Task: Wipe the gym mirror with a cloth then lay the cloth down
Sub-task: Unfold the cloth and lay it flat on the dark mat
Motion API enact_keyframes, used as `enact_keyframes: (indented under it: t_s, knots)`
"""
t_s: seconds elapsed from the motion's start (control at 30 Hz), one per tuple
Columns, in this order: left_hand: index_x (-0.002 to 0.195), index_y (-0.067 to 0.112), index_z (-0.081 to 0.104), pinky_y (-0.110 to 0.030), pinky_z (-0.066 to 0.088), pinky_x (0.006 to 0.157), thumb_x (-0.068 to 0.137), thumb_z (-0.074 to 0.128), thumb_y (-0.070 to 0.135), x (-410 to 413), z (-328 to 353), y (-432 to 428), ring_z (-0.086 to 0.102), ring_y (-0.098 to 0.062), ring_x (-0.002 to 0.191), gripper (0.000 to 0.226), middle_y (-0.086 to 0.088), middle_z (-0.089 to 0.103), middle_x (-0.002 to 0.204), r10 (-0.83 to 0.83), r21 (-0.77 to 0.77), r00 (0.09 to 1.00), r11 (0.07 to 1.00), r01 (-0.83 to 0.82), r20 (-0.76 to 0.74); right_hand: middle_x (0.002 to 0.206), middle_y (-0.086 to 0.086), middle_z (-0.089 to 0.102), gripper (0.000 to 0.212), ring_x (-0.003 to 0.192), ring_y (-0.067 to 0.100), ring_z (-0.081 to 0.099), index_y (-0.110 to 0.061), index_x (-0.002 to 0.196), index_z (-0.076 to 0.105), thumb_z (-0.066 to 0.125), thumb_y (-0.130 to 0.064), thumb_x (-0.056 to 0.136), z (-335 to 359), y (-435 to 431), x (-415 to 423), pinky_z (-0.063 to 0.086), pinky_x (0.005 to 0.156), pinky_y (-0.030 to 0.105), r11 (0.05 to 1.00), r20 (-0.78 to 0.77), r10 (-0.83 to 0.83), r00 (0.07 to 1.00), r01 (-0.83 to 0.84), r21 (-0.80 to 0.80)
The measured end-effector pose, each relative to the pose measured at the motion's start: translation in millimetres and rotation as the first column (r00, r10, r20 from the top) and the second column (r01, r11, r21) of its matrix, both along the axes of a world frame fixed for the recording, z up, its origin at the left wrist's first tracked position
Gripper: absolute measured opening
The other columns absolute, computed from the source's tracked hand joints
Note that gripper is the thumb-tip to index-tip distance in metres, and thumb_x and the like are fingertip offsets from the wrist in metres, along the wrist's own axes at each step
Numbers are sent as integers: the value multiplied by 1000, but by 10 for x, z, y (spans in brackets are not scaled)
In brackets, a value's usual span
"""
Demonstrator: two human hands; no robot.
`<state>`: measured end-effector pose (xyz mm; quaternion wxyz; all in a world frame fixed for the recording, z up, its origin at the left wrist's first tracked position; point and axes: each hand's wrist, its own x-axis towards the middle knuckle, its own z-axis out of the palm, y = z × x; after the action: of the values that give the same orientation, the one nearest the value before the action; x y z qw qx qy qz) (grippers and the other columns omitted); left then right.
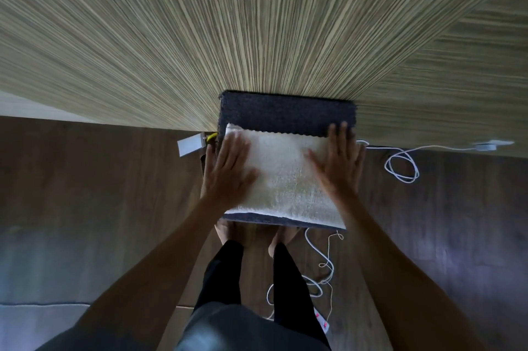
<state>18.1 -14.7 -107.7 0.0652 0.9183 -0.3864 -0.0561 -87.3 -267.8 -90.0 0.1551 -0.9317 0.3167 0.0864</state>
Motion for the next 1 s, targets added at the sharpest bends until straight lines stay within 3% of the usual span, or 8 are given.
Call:
enact_keyframes:
  t_s: [0.17,0.3,0.47,0.6,0.7,0.77,0.87,1.0]
  knots:
    - [159,7,22,-51,1,123,102,13,62,-69,112,91,17,-34,153,79,-15,17,166,204,69,968,978,-196,-147,167,10,6,97,153,28,8,-13,159,8,22,-77,87,129,-9,-162,8,121,46,948,18,-292,956,286,140]
    - [154,2,30,-53,19,121,93,25,69,-348,311,237,27,-37,148,91,-22,29,160,481,60,801,868,-494,-357,164,16,12,91,150,37,12,-9,158,13,51,-62,94,291,233,-569,12,119,47,780,-61,-571,819,564,272]
    - [122,12,50,-42,44,81,91,62,55,-700,608,353,56,-28,106,54,-7,57,115,666,124,508,664,-738,-546,152,28,22,82,142,42,22,4,145,30,67,-46,91,448,599,-1022,24,113,48,629,-264,-642,720,692,355]
    - [93,13,56,-31,37,57,95,63,39,-579,598,471,59,-24,76,27,-2,59,79,617,160,394,650,-743,-681,111,17,56,55,106,34,54,-2,114,57,75,-39,78,452,578,-1076,42,85,43,450,-224,-741,634,715,535]
    - [78,14,48,-29,34,53,96,63,26,-459,588,506,54,-18,64,27,-3,50,71,558,165,338,665,-728,-757,67,4,51,29,66,24,55,-12,78,53,69,-35,73,405,504,-1088,37,64,34,404,-205,-777,595,721,563]
    - [87,3,49,-28,49,52,97,62,13,-415,581,495,67,-18,64,19,-16,56,86,462,163,150,571,-805,-874,79,10,59,26,77,29,62,-10,89,56,70,-29,79,363,537,-1105,45,66,35,434,-204,-765,611,723,538]
    - [119,-15,44,-25,60,58,96,60,-3,-428,585,450,69,-33,90,30,-29,52,122,261,218,-130,342,-914,-957,116,13,55,41,100,30,60,-10,114,52,73,-27,83,322,614,-1069,52,92,49,373,-227,-811,539,775,510]
    - [138,-10,42,-30,61,68,96,54,-7,-494,608,403,63,-35,104,44,-25,50,135,95,314,-302,152,-937,-948,80,12,50,17,60,16,51,-8,90,46,62,-12,92,369,765,-982,55,57,29,191,-230,-875,426,740,644]
